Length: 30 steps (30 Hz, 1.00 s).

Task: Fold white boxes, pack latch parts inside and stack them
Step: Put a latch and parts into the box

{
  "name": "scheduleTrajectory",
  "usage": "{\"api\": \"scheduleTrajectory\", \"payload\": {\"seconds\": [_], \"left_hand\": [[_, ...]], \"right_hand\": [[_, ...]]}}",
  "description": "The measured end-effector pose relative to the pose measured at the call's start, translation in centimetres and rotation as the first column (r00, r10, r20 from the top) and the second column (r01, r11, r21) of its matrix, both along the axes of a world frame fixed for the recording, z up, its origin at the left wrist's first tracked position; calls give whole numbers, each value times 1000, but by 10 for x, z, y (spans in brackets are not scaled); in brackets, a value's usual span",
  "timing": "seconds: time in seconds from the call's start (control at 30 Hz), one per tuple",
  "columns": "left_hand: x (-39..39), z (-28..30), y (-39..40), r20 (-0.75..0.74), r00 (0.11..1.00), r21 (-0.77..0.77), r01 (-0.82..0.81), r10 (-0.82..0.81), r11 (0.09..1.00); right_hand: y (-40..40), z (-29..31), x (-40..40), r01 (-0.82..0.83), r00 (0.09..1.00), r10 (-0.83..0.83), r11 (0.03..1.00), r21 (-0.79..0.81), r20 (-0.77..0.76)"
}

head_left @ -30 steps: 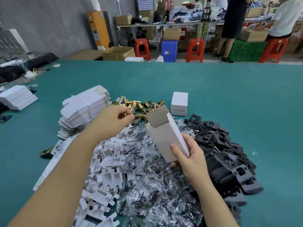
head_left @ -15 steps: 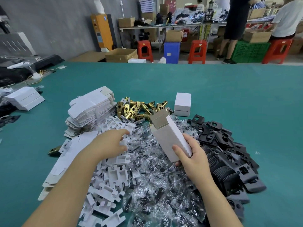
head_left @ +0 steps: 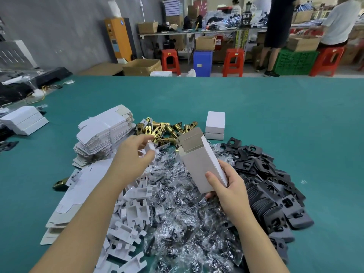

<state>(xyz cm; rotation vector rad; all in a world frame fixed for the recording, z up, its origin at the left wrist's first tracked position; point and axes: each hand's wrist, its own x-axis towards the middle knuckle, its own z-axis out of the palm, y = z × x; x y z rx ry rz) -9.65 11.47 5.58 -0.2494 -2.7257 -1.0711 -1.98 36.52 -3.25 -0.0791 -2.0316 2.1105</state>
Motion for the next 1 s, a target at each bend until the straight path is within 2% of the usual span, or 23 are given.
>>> {"api": "scheduleTrajectory", "payload": {"seconds": [0.07,0.1,0.27,0.4,0.67,0.8,0.9,1.0], "left_hand": [[4,7,9,39,999,260,7,-18,966],[6,10,13,50,998,335,20,-39,942],[13,18,35,104,980,476,99,-168,874],[14,21,45,68,967,438,193,-247,878],[17,31,59,-87,975,325,221,-204,920],[20,34,60,-163,971,403,229,-177,886],[22,34,61,-163,970,469,237,-180,851],[20,33,64,-156,965,467,259,-210,845]], "right_hand": [[0,0,0,-8,1000,8,1000,-28,-10],[0,0,0,-16,1000,15,999,-39,-17],[1,2,0,-4,1000,2,994,-111,-14],[1,3,0,6,1000,-4,983,-185,10],[3,3,-1,-9,1000,10,978,-209,4],[3,4,-1,-18,1000,17,976,-218,-4],[3,5,-1,-17,1000,17,975,-220,-3],[2,6,-1,-15,1000,16,975,-222,1]]}}
